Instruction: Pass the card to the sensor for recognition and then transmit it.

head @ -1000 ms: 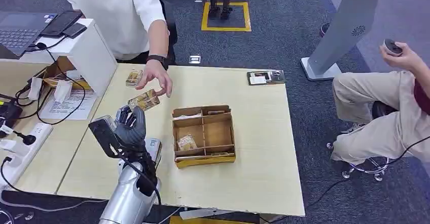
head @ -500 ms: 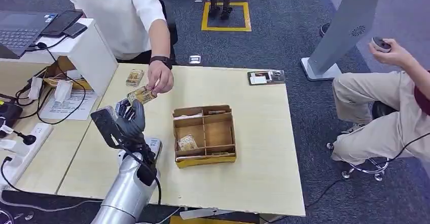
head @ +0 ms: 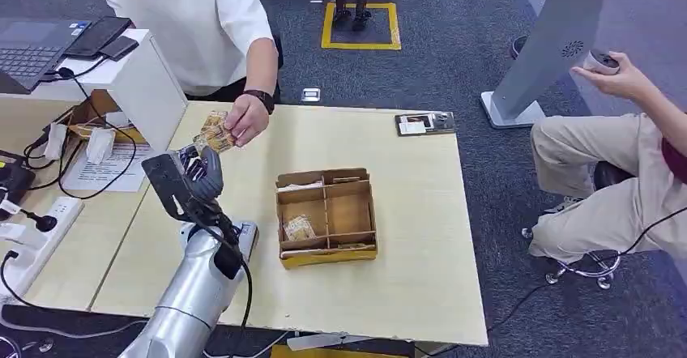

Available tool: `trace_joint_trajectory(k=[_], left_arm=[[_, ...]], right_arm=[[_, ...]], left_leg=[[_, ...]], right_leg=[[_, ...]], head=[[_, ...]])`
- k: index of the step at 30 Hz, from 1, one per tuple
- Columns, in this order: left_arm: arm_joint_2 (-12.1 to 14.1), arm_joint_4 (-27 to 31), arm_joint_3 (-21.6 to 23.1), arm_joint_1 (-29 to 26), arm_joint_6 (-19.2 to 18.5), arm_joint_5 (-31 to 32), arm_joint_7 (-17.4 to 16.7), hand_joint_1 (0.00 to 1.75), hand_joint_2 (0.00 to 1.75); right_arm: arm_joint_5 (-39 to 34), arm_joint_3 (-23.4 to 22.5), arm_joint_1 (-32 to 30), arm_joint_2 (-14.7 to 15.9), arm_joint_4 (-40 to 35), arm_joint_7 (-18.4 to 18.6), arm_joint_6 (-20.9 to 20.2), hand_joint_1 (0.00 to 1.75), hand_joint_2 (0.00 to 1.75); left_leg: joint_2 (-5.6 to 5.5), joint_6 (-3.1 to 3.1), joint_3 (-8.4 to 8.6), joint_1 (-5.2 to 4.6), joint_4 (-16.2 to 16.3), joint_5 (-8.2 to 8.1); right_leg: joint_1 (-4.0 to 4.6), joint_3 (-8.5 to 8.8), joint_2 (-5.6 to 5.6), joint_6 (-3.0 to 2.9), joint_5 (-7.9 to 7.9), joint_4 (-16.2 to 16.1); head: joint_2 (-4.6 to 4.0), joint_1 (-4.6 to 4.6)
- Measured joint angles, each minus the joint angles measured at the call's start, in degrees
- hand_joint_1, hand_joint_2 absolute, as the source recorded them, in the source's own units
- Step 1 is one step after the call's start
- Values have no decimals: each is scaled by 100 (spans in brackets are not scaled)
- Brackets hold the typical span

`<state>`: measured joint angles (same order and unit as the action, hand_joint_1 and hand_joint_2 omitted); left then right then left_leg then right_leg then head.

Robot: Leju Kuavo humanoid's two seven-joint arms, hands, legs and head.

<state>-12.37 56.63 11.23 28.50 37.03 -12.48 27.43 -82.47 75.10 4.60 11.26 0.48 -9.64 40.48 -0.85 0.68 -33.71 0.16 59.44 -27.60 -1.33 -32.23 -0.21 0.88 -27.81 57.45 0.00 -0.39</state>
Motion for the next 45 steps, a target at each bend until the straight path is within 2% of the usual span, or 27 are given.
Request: trace_joint_trajectory(k=[8, 9, 17, 23, 28, 35, 45], left_arm=[[52, -96, -2, 76, 4, 2, 0, 175, 175], [55, -107, -2, 82, 20, 11, 0, 0, 175], [52, -346, -2, 242, -18, 144, -35, 0, 175], [101, -372, -61, 196, -293, -111, 46, 0, 175], [208, 70, -315, -211, -439, -510, 149, 0, 175], [448, 978, -693, -1024, -669, -839, 190, 0, 175], [553, 1410, -809, -1308, -699, -870, 188, 0, 175]], right_arm=[[2, 0, 4, 0, 0, -2, 0, 0, 175], [13, 0, 4, 0, 0, 0, 0, 0, 175], [28, 0, 21, 0, 0, 85, 0, 0, 175], [54, 0, 48, -4, -2, 52, 0, 0, 175], [300, 243, 188, -31, -4, 188, -2, 0, 175], [326, 407, 315, -33, -2, 98, 0, 0, 175], [326, 424, 353, -33, -2, 59, 0, 0, 175]], left_leg=[[-2, 1, -2, 0, 0, -1], [-2, 1, -2, 0, 0, -1], [-2, 1, -1, 0, 0, 1], [-2, 1, -5, 0, -1, 0], [5, 1, -1, 0, -2, 0], [0, 1, -2, 1, -2, 0], [-4, 1, -2, 0, -1, 1]], right_leg=[[0, 0, -3, 1, -1, 0], [0, 0, -2, 1, -1, 0], [0, 1, -3, 0, 0, 0], [0, 2, -3, 0, 0, 1], [0, 1, 3, 0, 0, 1], [1, 0, -2, 0, -1, 1], [0, 3, -7, 1, 0, 1]], head=[[2, 2], [2, 0], [2, 0], [2, 0], [2, 0], [0, 0], [2, 0]])
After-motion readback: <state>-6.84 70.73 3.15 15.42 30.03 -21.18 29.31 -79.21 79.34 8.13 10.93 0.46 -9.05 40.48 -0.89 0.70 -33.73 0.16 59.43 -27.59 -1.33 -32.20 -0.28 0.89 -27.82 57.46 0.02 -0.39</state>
